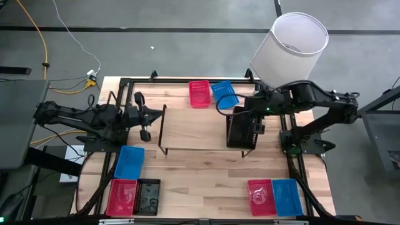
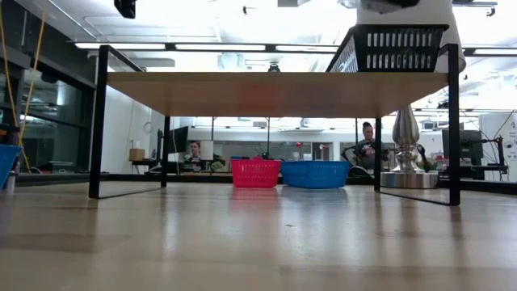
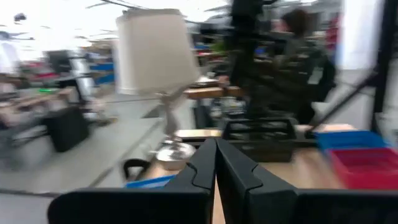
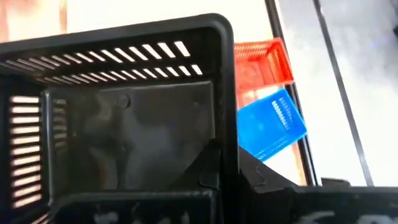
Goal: Stack baskets on shelf by color
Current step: Stack the top black bin on the black bin on the shelf
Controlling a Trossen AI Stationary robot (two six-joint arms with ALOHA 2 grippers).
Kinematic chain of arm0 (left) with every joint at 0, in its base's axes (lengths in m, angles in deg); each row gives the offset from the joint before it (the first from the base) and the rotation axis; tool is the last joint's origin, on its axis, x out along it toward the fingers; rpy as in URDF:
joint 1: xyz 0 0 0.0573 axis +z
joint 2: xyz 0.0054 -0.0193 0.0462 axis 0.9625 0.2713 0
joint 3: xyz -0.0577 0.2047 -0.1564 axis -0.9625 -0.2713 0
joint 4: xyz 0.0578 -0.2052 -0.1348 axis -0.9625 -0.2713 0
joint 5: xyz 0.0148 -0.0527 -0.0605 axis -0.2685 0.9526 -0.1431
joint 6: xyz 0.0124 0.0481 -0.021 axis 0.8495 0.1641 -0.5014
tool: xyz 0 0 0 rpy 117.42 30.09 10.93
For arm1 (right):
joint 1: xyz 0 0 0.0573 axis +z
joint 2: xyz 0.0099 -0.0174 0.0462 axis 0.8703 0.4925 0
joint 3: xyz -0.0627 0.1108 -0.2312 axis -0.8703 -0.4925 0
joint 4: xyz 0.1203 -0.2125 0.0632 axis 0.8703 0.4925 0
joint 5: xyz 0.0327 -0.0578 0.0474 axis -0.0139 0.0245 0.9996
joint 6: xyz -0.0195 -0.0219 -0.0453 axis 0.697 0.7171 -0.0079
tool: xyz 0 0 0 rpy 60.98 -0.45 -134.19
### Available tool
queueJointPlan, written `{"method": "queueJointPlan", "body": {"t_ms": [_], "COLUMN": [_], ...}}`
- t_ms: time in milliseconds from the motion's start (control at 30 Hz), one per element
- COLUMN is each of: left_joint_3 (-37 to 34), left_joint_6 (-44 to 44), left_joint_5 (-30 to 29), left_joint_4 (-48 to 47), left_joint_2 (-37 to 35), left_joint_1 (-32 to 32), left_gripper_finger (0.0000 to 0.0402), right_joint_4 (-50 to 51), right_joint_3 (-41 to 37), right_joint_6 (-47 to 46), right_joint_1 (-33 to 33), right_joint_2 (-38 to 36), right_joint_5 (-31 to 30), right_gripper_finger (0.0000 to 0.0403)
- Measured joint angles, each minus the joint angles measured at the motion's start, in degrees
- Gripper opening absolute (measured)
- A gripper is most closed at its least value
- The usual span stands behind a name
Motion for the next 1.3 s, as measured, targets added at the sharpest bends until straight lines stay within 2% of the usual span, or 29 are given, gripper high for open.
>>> {"method": "queueJointPlan", "body": {"t_ms": [167,267,567,900,1300], "left_joint_3": [-1.8,-3.5,-8.3,-12.2,-12.3], "left_joint_6": [-3.7,-4.5,-7.1,-6.7,-7.1], "left_joint_5": [8.7,10.8,10.1,9.5,8.8], "left_joint_4": [2.4,5.1,11.5,18.8,19.7], "left_joint_2": [0.6,1.2,1.3,1.6,1.6], "left_joint_1": [-0.9,-2.1,-6.7,-10.2,-10.2], "left_gripper_finger": [0.0001,0.0001,0.0000,0.0000,0.0001], "right_joint_4": [0.1,0.5,-1.2,-4.2,-4.9], "right_joint_3": [0.0,-0.1,-6.3,-7.4,-7.4], "right_joint_6": [2.1,4.5,11.1,11.2,7.6], "right_joint_1": [-2.7,-4.0,-4.1,-5.1,-5.2], "right_joint_2": [0.5,0.9,1.3,1.2,1.2], "right_joint_5": [2.4,5.4,7.0,9.7,10.5], "right_gripper_finger": [0.0000,0.0000,0.0000,0.0000,0.0000]}}
